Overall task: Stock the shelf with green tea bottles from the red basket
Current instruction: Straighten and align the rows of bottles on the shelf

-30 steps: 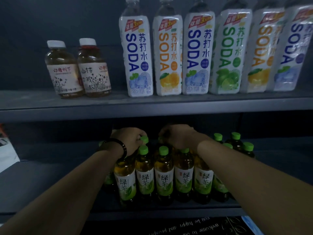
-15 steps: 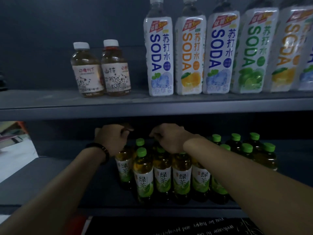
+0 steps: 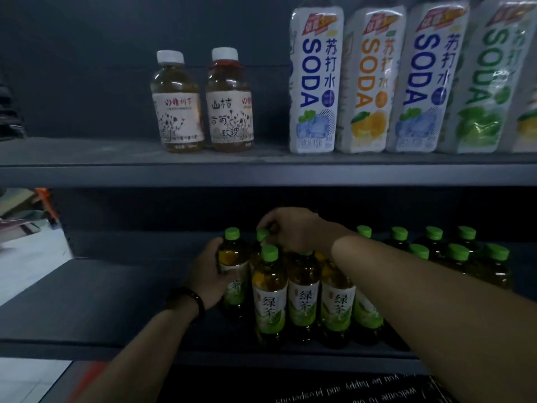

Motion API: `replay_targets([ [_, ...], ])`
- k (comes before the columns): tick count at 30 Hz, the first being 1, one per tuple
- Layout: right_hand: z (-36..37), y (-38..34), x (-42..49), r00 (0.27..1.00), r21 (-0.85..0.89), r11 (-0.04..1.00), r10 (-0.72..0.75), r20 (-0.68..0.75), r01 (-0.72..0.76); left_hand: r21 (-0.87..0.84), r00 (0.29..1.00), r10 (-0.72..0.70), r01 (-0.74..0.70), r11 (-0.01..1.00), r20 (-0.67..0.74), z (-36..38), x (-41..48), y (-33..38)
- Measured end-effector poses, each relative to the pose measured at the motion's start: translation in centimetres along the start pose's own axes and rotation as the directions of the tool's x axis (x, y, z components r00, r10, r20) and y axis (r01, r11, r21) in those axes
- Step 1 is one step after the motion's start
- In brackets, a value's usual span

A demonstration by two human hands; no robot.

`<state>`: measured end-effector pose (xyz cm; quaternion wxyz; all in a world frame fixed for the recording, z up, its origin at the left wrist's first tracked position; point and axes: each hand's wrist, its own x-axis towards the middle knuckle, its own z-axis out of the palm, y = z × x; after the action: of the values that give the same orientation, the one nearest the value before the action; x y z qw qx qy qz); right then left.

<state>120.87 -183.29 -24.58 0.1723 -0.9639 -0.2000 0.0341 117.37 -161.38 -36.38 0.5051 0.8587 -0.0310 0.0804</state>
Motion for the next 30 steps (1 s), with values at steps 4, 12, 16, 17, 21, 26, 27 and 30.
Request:
replay_targets([
  [4, 0.1, -0.5, 0.2, 0.999, -0.075, 0.997, 0.033, -0.026, -0.034, -0.039, 0.999, 0.018, -0.019, 0.999, -0.034, 0.6, 0.4, -0.1],
  [12, 0.3, -1.3, 0.3, 0.995, -0.191, 0.978, 0.074, -0.065, -0.085, -0.023, 0.999, 0.033, -0.032, 0.999, 0.021, 0.8, 1.3, 0.4],
  [16, 0.3, -1.1, 0.9, 0.994, -0.160, 0.982, 0.096, -0.052, -0.103, -0.035, 0.996, 0.081, -0.080, 0.996, 0.036, 0.6, 1.3, -0.2],
  [17, 0.3, -1.0, 0.9, 0.995, -0.141, 0.986, 0.086, -0.053, -0.093, -0.045, 0.996, 0.087, -0.085, 0.995, 0.033, 0.4, 1.2, -0.4],
  [21, 0.0, -0.6, -1.0, 0.990, -0.028, 0.998, 0.056, -0.130, -0.060, -0.018, 0.995, 0.085, -0.084, 0.996, 0.056, -0.9, 0.1, -1.4],
  [26, 0.5, 0.4, -7.4, 0.855, -0.049, 0.995, -0.096, -0.509, 0.083, -0.047, 0.990, 0.066, -0.061, 0.997, 0.124, -2.1, -2.2, -2.3],
  [27, 0.9, 0.6, -9.2, 0.808, -0.039, 0.995, -0.099, -0.581, 0.093, -0.063, 0.991, 0.048, -0.040, 0.997, 0.123, -2.2, -2.7, -2.5],
  [30, 3.1, 1.2, -14.9, 0.733, 0.067, 0.993, -0.027, -0.680, 0.099, -0.097, 0.993, 0.020, -0.009, 0.995, 0.120, -1.9, -4.0, -2.5],
])
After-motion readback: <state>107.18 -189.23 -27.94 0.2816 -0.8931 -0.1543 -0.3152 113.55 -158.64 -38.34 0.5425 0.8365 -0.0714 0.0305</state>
